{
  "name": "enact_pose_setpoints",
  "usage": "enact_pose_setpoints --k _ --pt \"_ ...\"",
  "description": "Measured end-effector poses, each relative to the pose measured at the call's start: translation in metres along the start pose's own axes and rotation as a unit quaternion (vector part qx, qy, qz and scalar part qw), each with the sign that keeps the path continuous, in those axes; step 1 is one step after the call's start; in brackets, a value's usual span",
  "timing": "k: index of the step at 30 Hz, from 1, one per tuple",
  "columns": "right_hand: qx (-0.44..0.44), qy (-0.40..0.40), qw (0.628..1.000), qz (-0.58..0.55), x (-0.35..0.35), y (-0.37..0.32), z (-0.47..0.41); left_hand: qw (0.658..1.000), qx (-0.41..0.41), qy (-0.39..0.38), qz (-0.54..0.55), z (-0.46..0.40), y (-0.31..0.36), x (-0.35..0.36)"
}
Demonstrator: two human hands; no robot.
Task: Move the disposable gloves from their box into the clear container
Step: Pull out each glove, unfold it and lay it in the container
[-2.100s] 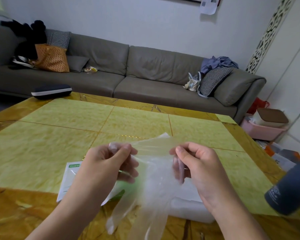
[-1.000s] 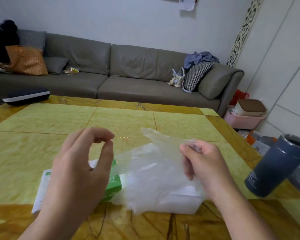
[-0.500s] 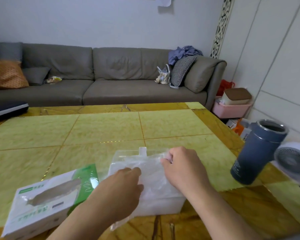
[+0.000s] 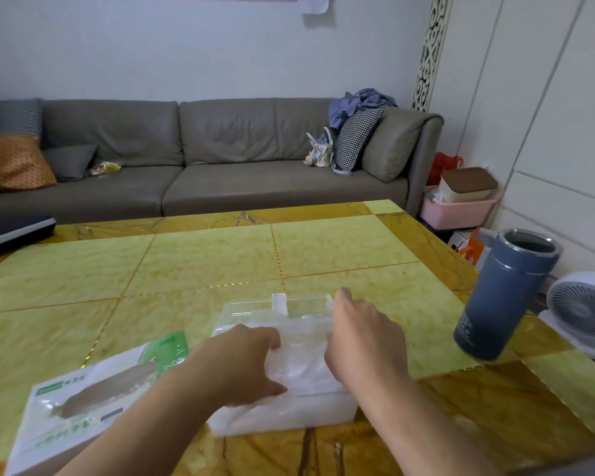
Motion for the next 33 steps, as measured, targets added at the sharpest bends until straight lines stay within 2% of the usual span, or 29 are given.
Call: enact_pose_setpoints --k 3,6,9,12,14,17,20,24,27,33 --pt "-0.029 0.018 0.999 -0.006 -0.008 -0.005 0.005 1.0 -0.002 0.007 -0.023 -0.003 0.001 -0.001" --pt "-0.11 0.028 0.992 -0.048 -0.015 -0.019 0.013 0.998 0.009 0.032 -0.055 -0.004 0.006 -0.001" --pt "-0.134 -0.061 0.98 -0.134 -0.009 -0.027 0.015 0.997 0.031 0.05 -0.047 -0.005 0.008 -0.003" --pt "-0.133 -0.144 0.973 -0.124 0.007 -0.032 0.015 0.998 0.053 0.028 0.024 0.003 0.003 -0.007" --pt "-0.132 -0.165 0.973 -0.092 0.013 -0.035 0.015 0.991 0.089 0.074 0.063 0.019 -0.001 -0.014" --pt "-0.12 -0.192 0.972 -0.069 0.02 -0.037 0.012 0.973 0.126 0.19 0.04 0.059 0.006 -0.016" --pt "-0.111 -0.222 0.966 -0.074 0.022 -0.041 0.012 0.959 0.181 0.216 -0.014 0.079 0.022 0.005" --pt "-0.085 -0.235 0.966 -0.061 0.022 -0.044 0.012 0.977 0.113 0.172 -0.048 0.07 0.016 0.025" --pt "-0.065 -0.257 0.963 -0.058 0.027 -0.044 0.011 0.99 0.059 0.086 -0.098 0.063 0.011 0.031" --pt "-0.041 -0.307 0.949 -0.055 0.029 -0.044 0.007 0.997 0.039 0.009 -0.069 0.061 0.006 0.022"
Point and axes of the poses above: each hand's wrist, its own z-axis away from the middle knuckle, its own x-axis out of the palm, y = z × x, the point moved 5 cm from there along -z, towards the middle knuckle, and after that the axes turned 14 degrees about -y, right-handed, at the moved point
